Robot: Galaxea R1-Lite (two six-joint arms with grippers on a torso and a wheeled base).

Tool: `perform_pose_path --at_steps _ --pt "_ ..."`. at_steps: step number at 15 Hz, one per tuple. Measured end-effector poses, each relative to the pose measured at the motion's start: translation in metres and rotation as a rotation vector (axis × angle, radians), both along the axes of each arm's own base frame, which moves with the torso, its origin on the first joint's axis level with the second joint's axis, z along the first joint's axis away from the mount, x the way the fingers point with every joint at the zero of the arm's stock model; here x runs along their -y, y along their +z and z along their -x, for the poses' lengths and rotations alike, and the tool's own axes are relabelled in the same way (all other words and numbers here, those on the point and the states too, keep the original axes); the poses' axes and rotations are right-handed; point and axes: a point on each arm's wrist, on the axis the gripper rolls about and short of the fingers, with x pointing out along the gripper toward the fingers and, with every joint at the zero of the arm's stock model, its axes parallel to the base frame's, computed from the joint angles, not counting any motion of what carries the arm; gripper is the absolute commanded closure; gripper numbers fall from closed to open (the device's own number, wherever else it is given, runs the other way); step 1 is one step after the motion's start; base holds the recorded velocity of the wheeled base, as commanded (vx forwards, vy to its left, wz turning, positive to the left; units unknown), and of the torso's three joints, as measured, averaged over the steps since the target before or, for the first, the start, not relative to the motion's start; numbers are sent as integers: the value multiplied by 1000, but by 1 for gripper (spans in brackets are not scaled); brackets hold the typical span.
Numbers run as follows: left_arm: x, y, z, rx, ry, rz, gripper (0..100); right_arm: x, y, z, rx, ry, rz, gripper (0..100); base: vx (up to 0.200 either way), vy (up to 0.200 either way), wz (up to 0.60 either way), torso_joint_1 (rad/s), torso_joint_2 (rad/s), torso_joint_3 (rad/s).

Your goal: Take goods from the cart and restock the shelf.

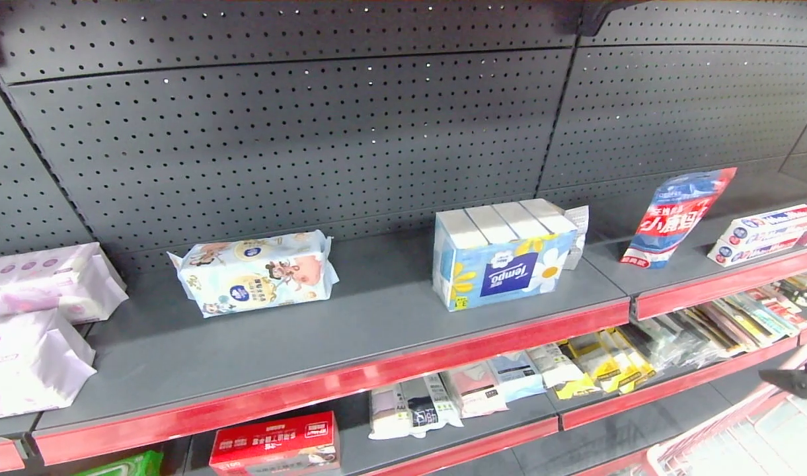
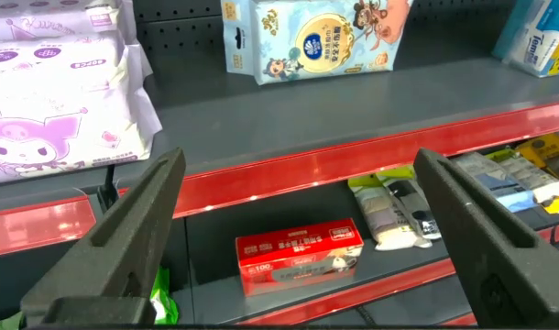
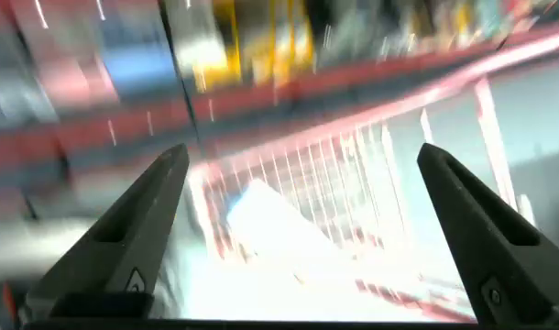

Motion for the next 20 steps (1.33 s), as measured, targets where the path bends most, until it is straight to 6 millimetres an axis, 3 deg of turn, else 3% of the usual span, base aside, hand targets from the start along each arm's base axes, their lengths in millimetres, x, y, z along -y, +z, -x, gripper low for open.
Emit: perform_pose_path --at_steps 3,6,9,15,20 --pt "0 0 0 0 0 0 0 35 -60 -6 -191 136 21 0 0 0 0 0 0 0" --pt "0 0 0 0 0 1 0 61 -103 -5 -282 277 41 0 0 0 0 0 0 0" --pt "0 0 0 0 0 1 0 74 -135 3 -352 325 -4 0 0 0 0 0 0 0" --pt "0 0 0 0 0 0 0 103 -165 17 -405 401 45 0 0 0 0 0 0 0" --pt "0 0 0 0 0 0 0 112 -179 28 -436 463 54 0 0 0 0 0 0 0"
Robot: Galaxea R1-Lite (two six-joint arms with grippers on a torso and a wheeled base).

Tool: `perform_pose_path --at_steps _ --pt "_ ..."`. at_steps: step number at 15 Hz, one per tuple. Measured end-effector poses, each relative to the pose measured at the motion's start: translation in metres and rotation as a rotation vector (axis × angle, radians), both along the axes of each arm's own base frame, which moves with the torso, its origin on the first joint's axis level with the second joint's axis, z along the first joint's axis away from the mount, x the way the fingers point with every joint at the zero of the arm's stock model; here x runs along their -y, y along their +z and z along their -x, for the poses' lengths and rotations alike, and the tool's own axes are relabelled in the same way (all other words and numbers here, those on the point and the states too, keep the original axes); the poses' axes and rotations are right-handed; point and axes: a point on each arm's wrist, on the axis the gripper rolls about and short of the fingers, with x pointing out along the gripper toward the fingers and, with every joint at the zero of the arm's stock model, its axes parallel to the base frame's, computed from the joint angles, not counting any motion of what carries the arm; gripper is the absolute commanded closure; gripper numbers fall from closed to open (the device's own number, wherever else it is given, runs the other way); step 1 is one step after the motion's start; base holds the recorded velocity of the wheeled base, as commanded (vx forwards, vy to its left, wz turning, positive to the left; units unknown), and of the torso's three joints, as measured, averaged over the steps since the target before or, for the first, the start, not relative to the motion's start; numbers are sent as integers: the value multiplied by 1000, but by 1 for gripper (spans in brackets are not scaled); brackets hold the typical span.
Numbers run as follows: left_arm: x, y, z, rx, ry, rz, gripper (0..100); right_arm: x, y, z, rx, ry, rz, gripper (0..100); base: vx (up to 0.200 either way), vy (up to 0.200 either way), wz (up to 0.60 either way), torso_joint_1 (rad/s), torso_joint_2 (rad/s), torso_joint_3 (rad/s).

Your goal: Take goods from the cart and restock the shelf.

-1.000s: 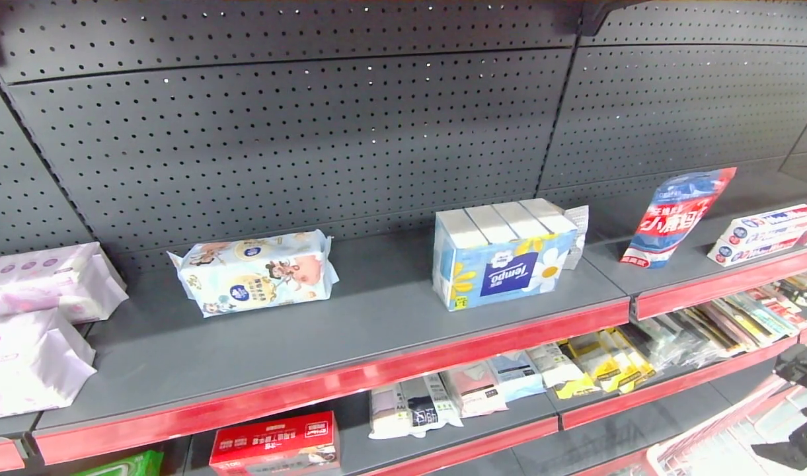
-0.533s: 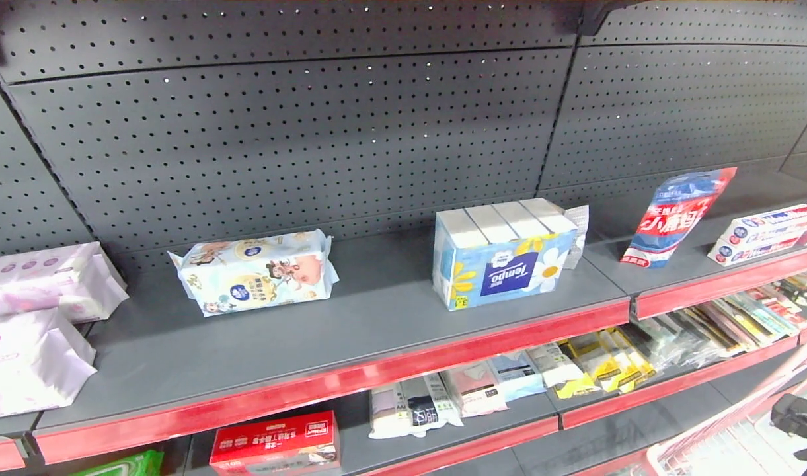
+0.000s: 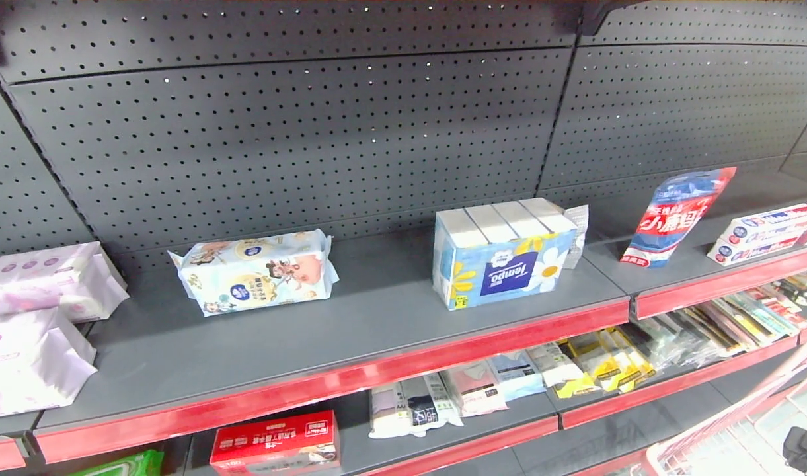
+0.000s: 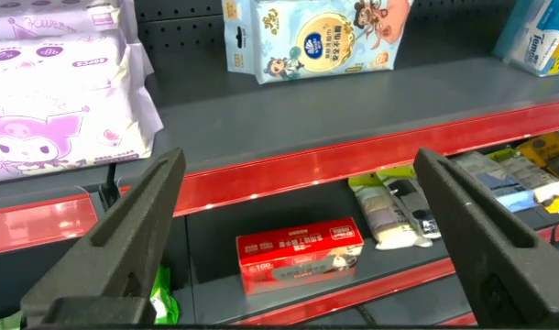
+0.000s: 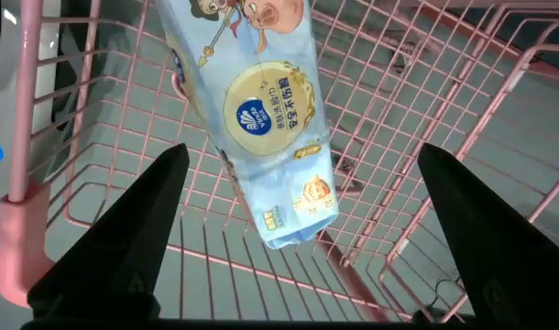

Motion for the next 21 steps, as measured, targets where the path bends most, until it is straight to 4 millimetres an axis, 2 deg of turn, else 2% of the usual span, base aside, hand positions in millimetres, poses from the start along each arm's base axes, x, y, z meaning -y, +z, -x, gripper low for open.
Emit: perform_pose_path --at_steps 7,21 --pt "0 0 0 0 0 1 0 0 -7 2 16 109 0 0 0 0 0 0 0 0" --pt "0 0 0 0 0 0 0 3 -6 0 33 51 -25 0 0 0 0 0 0 0"
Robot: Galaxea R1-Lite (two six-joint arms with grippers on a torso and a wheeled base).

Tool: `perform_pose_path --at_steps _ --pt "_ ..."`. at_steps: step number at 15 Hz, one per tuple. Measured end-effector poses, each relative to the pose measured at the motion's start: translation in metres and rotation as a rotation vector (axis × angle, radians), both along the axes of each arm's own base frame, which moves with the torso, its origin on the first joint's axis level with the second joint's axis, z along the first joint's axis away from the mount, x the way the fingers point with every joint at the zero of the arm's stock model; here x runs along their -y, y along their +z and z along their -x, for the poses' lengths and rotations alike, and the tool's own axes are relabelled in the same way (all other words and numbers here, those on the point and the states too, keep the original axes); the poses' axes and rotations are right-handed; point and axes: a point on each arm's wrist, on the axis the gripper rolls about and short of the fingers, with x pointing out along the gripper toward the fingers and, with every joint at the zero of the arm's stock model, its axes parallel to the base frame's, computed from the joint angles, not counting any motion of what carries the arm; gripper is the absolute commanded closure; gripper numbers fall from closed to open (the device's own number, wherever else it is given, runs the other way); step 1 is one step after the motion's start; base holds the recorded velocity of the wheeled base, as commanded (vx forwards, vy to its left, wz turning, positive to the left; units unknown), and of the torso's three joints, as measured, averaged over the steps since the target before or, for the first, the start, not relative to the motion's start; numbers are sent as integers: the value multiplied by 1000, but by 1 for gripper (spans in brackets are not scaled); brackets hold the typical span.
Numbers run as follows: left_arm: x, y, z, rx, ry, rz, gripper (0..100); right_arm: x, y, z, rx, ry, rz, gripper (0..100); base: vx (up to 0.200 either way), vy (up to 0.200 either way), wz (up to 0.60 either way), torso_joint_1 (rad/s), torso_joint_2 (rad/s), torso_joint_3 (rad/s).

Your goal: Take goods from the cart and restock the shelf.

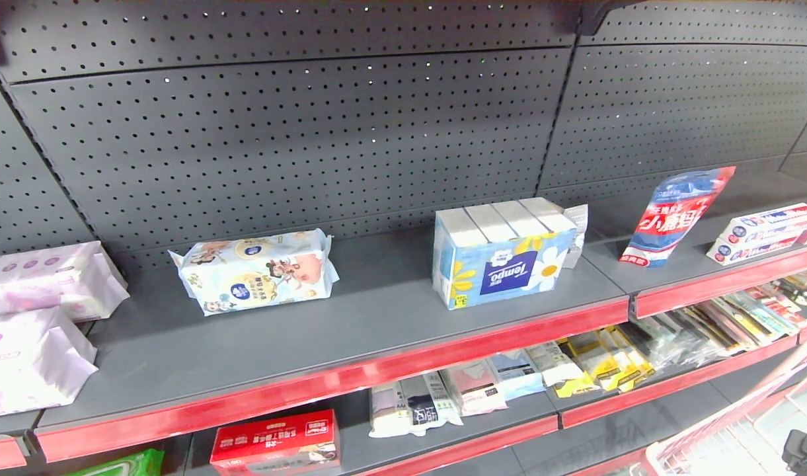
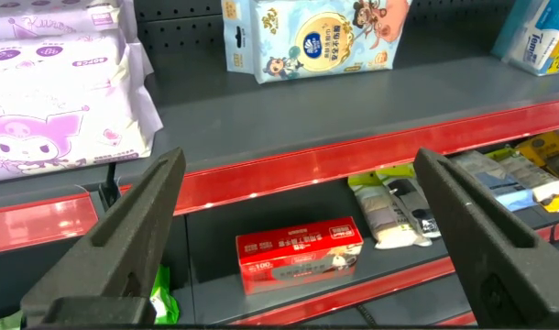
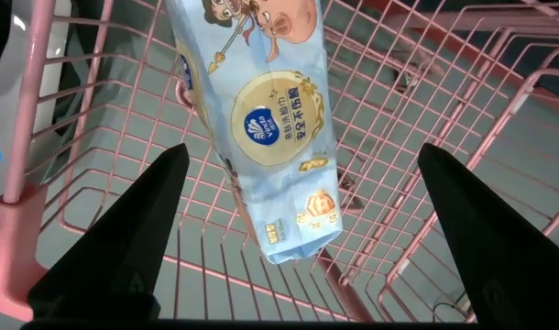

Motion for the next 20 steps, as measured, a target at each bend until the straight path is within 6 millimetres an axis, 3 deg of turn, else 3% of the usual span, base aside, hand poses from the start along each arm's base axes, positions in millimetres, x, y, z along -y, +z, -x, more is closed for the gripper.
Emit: perform_pose_path --at_steps 20 --pt "0 0 0 0 0 0 0 -1 0 1 -4 5 -3 0 0 0 0 -67 142 77"
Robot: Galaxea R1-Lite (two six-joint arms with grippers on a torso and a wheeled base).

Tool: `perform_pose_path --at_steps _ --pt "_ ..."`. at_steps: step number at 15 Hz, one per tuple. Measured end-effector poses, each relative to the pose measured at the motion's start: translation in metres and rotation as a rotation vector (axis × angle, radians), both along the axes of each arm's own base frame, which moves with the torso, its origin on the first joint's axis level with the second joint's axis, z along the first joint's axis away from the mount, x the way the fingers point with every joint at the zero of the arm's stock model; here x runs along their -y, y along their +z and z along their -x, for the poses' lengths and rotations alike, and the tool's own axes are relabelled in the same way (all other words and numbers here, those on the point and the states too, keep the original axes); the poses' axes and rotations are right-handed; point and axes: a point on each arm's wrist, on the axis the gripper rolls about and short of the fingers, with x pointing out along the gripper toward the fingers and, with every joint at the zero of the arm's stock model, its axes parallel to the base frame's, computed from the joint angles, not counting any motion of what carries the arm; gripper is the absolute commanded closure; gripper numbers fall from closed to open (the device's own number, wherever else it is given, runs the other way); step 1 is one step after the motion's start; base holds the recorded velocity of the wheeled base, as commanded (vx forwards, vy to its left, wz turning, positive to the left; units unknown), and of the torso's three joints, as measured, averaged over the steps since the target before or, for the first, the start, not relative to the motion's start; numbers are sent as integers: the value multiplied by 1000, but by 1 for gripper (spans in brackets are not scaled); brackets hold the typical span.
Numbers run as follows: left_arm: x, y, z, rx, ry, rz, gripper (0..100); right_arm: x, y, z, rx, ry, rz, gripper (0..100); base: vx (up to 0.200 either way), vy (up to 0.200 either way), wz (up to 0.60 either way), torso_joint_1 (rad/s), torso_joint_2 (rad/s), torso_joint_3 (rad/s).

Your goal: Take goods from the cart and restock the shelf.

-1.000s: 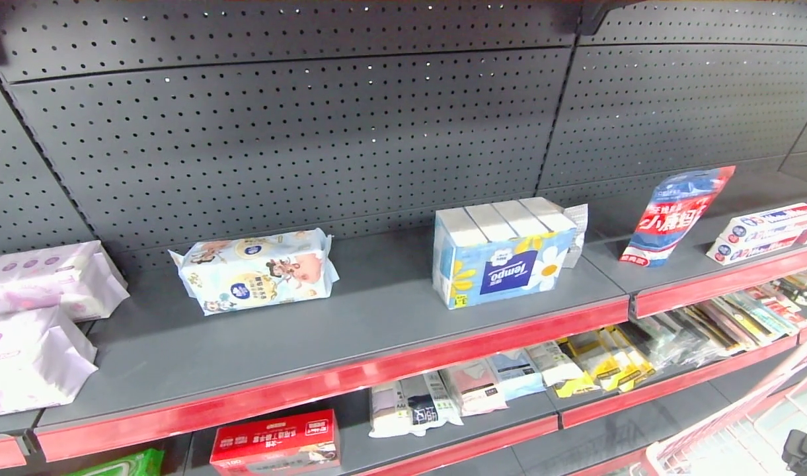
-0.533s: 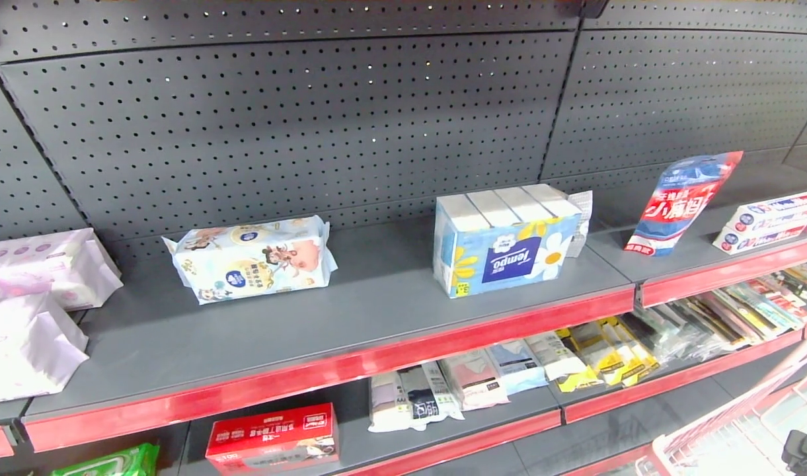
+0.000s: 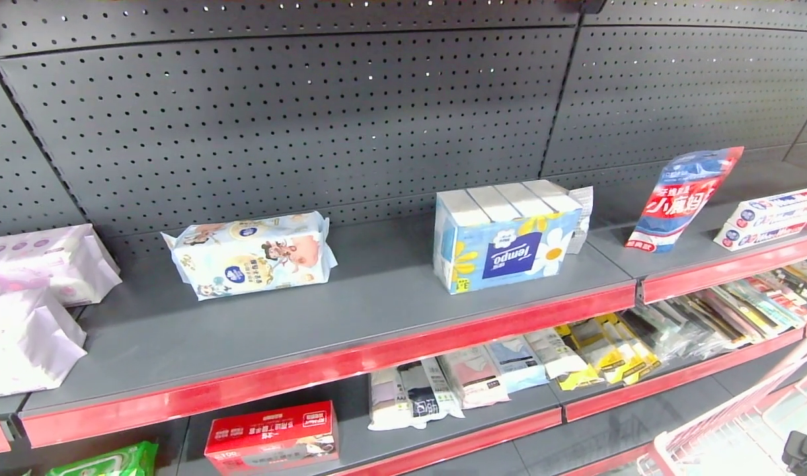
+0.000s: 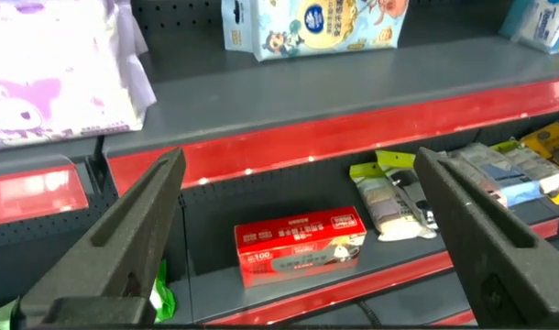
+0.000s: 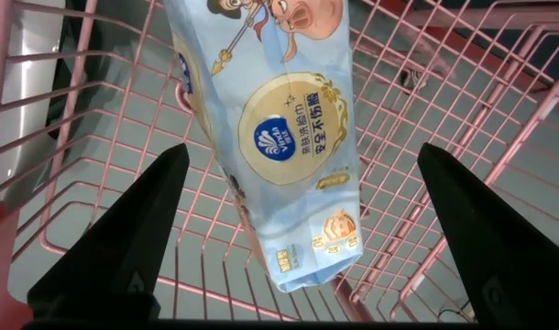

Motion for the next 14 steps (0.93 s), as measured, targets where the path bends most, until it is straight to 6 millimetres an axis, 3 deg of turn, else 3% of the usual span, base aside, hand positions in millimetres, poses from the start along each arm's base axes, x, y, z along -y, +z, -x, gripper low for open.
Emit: perform_pose_path --at_steps 9,14 --pt "0 0 0 0 0 0 0 0 0 0 0 0 0 0 0 0 0 -167 368 202" --pt "0 0 0 0 0 0 0 0 -1 0 -5 -6 -4 0 0 0 0 -42 104 57"
